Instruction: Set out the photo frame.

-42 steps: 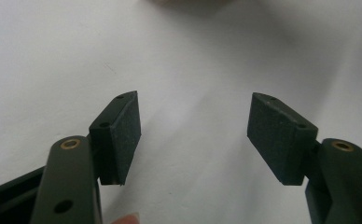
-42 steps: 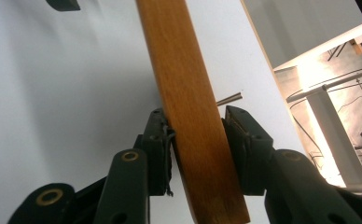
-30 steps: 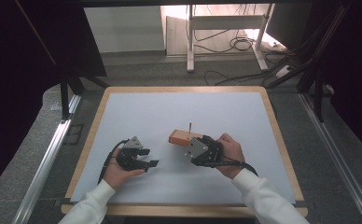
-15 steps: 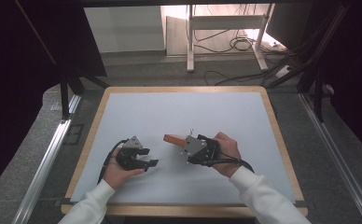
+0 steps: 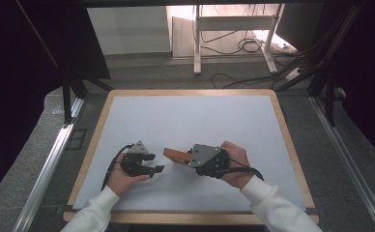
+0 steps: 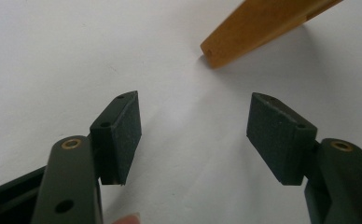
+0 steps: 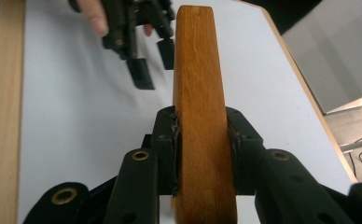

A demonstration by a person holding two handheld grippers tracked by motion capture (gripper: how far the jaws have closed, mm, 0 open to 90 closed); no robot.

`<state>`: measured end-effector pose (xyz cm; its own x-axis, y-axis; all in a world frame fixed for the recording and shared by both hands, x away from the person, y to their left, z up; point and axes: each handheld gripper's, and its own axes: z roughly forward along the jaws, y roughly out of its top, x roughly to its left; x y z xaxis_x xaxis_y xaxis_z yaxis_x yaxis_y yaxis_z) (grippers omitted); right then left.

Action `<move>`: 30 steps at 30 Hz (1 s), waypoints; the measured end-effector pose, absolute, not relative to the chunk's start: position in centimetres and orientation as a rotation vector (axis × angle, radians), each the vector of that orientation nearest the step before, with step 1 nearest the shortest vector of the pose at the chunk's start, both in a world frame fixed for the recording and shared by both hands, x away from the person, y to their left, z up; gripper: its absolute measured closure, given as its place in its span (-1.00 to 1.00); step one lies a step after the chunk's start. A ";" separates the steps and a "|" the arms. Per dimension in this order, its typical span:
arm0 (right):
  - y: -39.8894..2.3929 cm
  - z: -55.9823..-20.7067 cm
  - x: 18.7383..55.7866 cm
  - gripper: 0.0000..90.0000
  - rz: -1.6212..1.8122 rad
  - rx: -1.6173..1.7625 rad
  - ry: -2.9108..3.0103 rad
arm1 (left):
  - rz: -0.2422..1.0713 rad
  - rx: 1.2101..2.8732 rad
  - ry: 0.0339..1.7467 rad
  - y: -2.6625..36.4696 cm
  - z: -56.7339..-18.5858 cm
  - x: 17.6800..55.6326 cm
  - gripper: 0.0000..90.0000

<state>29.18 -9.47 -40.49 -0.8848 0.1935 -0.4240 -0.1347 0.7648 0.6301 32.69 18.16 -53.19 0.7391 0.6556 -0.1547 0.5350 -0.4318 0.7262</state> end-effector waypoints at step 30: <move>-11.5 -40.6 38.7 0.22 1.056 0.449 2.482 | 0.194 2.139 0.895 18.2 -53.3 32.8 -0.25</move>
<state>38.71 -11.52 -40.65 -0.8664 0.4391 -0.2380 0.1329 0.6621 0.7376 32.83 18.17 -53.29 0.7389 0.6567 -0.1510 0.5355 -0.4364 0.7230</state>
